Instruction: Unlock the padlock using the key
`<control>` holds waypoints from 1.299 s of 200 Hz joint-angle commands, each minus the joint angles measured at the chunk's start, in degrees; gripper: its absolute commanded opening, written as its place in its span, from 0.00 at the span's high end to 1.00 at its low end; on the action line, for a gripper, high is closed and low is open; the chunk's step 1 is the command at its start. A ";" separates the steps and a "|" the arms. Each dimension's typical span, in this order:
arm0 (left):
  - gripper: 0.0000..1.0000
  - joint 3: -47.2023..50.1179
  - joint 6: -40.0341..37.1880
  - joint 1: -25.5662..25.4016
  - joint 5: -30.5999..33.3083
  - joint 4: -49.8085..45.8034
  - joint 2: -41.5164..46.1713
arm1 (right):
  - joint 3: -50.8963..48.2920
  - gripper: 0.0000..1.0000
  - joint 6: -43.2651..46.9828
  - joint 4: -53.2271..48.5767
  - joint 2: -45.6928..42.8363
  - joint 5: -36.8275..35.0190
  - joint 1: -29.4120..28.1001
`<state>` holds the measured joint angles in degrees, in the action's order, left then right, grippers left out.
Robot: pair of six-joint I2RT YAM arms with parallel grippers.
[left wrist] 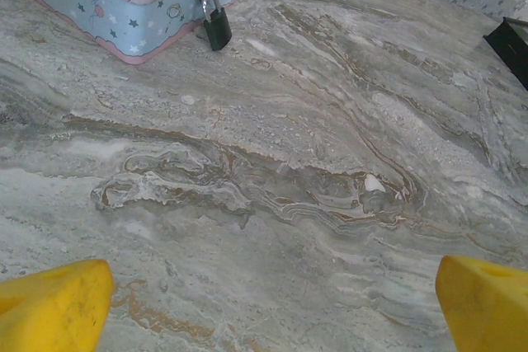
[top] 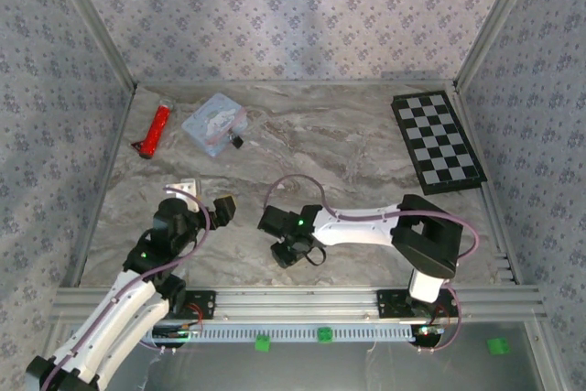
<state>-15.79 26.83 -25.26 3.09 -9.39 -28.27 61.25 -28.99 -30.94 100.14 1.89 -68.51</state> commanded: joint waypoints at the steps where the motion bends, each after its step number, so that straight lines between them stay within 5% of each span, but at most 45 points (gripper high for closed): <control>1: 0.00 -0.65 0.15 -0.32 0.86 -0.49 -0.15 | 2.20 0.68 0.38 -3.25 1.85 -1.79 -0.55; 113: 0.00 -1.11 0.15 -0.32 0.69 0.71 -3.71 | 3.03 0.98 0.13 -4.98 1.15 -6.57 -1.80; 203: 0.00 -3.01 -0.78 -0.32 -5.50 4.29 -11.69 | -5.60 1.00 -2.38 3.38 -15.42 -20.85 -1.54; 231: 0.00 -5.52 6.45 -0.36 -11.80 6.37 -13.72 | -9.64 1.00 -2.47 10.18 -21.02 -25.97 -1.49; 260: 0.00 -4.42 18.44 -5.50 -17.84 21.76 -12.68 | -14.18 1.00 -2.65 18.07 -26.70 -28.40 -1.88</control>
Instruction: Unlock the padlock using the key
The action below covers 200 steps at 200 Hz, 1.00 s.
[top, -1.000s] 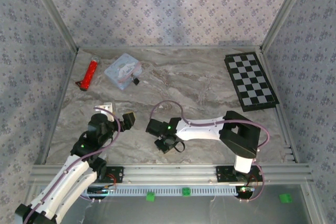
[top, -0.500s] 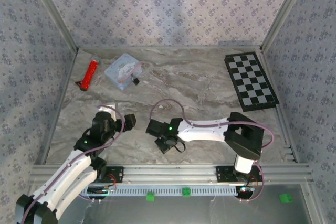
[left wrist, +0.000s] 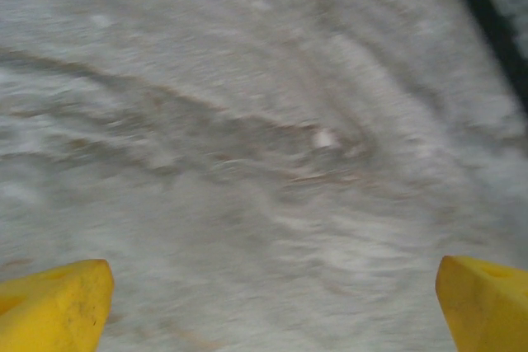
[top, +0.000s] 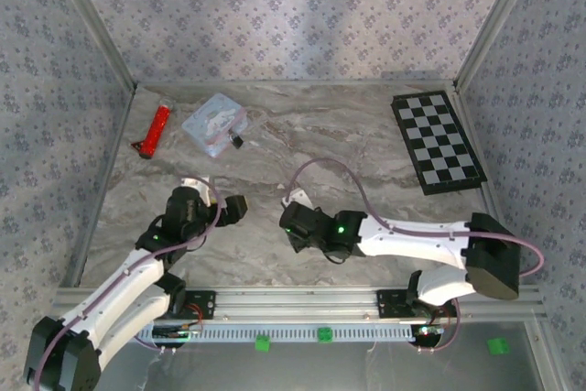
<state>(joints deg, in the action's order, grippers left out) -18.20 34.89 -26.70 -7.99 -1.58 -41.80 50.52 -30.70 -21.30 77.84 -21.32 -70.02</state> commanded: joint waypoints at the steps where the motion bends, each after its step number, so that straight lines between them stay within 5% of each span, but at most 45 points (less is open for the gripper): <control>1: 0.00 -2.06 10.59 -4.33 -6.73 14.23 0.76 | -3.69 1.00 -0.94 8.76 -4.56 -5.25 -0.33; 56: 0.01 -10.54 7.84 -14.16 -9.58 15.13 -9.59 | -14.40 1.00 0.50 26.05 -11.34 -4.69 0.52; 126: 0.29 -13.77 8.88 -20.59 -7.99 18.89 -17.65 | -20.00 1.00 1.80 34.57 -13.55 -3.99 0.25; 200: 0.60 -15.21 7.62 -21.73 -8.31 17.13 -20.90 | -20.46 1.00 1.87 35.98 -13.55 -4.36 0.28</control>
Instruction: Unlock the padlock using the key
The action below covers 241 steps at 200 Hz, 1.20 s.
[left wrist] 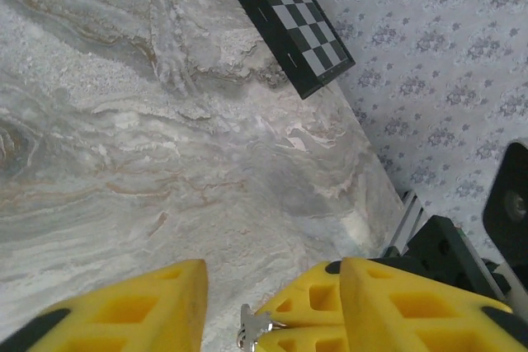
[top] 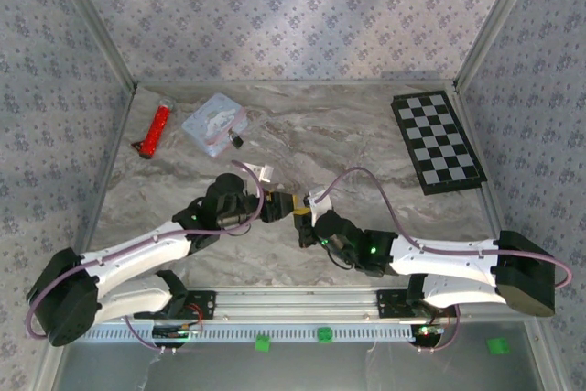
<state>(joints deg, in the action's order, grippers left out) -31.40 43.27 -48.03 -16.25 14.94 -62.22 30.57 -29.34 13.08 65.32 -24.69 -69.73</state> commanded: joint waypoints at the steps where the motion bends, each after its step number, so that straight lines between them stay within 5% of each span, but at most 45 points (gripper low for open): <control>1: 0.60 -2.00 -0.74 -0.40 -0.07 0.61 -0.47 | -0.51 1.00 0.51 1.60 -1.05 -1.03 -0.03; 113: 1.00 -3.24 0.21 -0.43 0.94 -1.27 -2.54 | 1.60 1.00 0.62 -1.30 0.19 -3.17 0.04; 161: 1.00 -3.29 1.88 -0.44 2.63 0.47 -3.44 | 1.48 1.00 -0.85 -1.92 -0.44 -3.26 0.63; 205: 1.00 -1.41 5.95 -0.30 11.68 2.81 -0.83 | -0.48 0.46 -9.40 -2.33 -6.39 4.83 6.47; 241: 1.00 -0.70 18.40 2.17 15.60 5.86 -0.82 | -9.21 0.35 -18.83 15.94 -10.82 22.42 18.61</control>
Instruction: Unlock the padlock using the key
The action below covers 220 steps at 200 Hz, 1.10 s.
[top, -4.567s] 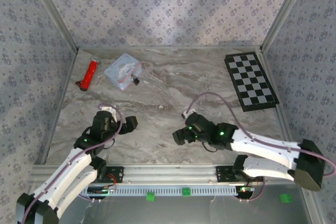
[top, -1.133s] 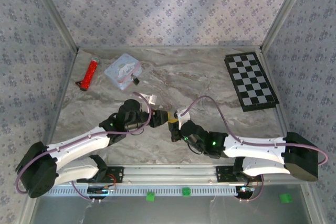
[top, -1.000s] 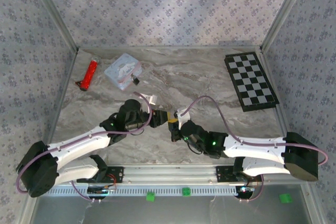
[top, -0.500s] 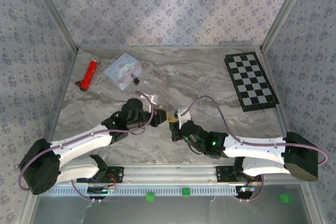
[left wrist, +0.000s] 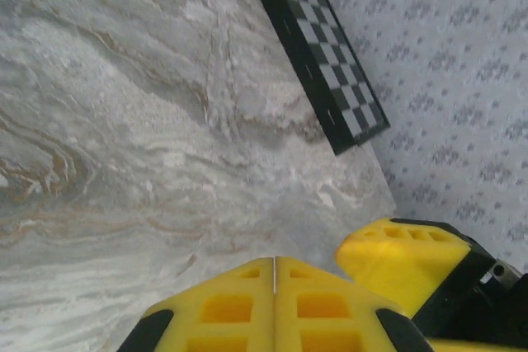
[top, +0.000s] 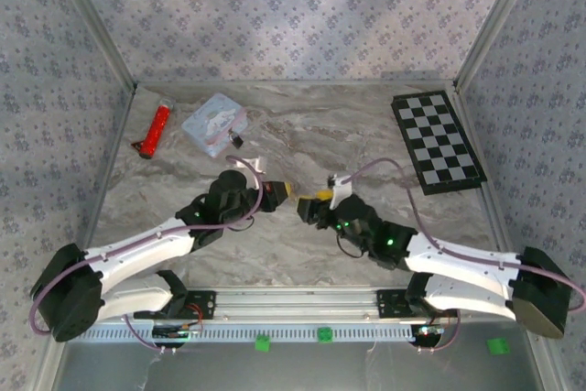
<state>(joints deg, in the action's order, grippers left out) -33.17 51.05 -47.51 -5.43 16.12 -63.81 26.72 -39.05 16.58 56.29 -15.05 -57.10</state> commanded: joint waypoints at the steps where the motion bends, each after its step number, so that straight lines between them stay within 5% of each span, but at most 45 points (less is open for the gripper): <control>1: 1.00 1.16 11.12 1.68 4.84 4.96 0.74 | -5.58 0.35 -9.51 12.96 -1.79 13.17 6.31; 40: 1.00 1.40 21.20 1.68 3.49 9.85 -1.26 | -8.35 0.31 -13.86 24.15 -0.87 20.09 11.76; 89: 1.00 -0.44 22.63 0.50 -0.56 16.87 -3.56 | -8.45 0.29 -20.08 36.17 5.40 27.02 14.88; 159: 1.00 -2.52 22.54 -0.63 -3.27 21.72 -6.19 | -6.65 0.30 -19.25 37.94 9.04 29.04 15.68; 220: 1.00 -2.78 23.38 -0.64 -4.43 23.24 -7.67 | -5.93 0.40 -24.00 47.24 15.62 32.05 17.01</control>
<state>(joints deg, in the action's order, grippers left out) -34.17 73.65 -47.77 -8.43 36.29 -70.74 18.92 -59.99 56.73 69.63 14.59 -40.82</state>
